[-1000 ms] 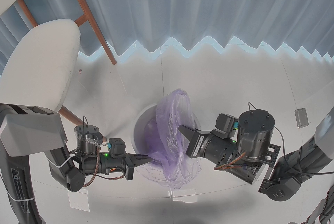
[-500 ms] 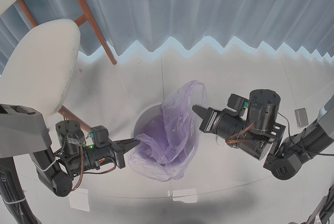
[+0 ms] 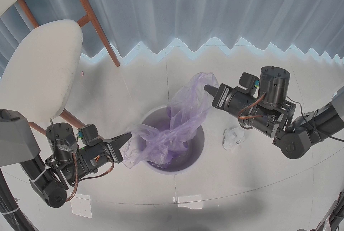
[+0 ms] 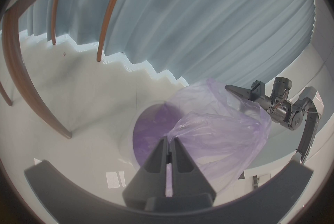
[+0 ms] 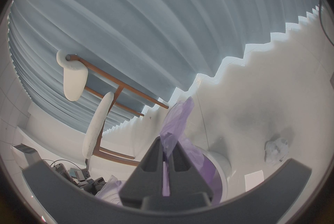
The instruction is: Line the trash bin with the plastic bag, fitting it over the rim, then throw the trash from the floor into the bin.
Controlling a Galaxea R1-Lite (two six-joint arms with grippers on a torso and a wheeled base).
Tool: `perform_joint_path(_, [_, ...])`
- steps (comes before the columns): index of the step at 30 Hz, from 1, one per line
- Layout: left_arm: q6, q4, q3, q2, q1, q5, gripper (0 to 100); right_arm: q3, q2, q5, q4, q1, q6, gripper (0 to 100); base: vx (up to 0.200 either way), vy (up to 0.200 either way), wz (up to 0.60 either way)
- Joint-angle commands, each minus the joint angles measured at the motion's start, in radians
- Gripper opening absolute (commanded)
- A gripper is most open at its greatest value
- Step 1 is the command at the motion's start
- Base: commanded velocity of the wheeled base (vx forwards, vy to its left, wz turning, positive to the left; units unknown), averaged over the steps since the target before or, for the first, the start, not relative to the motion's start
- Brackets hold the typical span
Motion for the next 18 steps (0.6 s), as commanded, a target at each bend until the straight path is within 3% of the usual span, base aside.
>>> perform_joint_path(1, [-0.006,0.000,-0.035,-0.033,-0.001,0.026,0,-0.085,0.040,0.006,0.020,-0.012,-0.002,0,0.000,0.000,0.00])
perform_joint_path(9, [-0.006,0.090,-0.168,-0.011,0.011,0.149,0,-0.315,0.198,0.006,0.025,-0.013,-0.074,0,0.000,0.000,0.00])
perform_joint_path(18, [0.003,0.118,-0.219,0.093,0.010,0.227,0,-0.576,0.336,0.006,0.168,-0.035,-0.092,0,0.000,0.000,0.00])
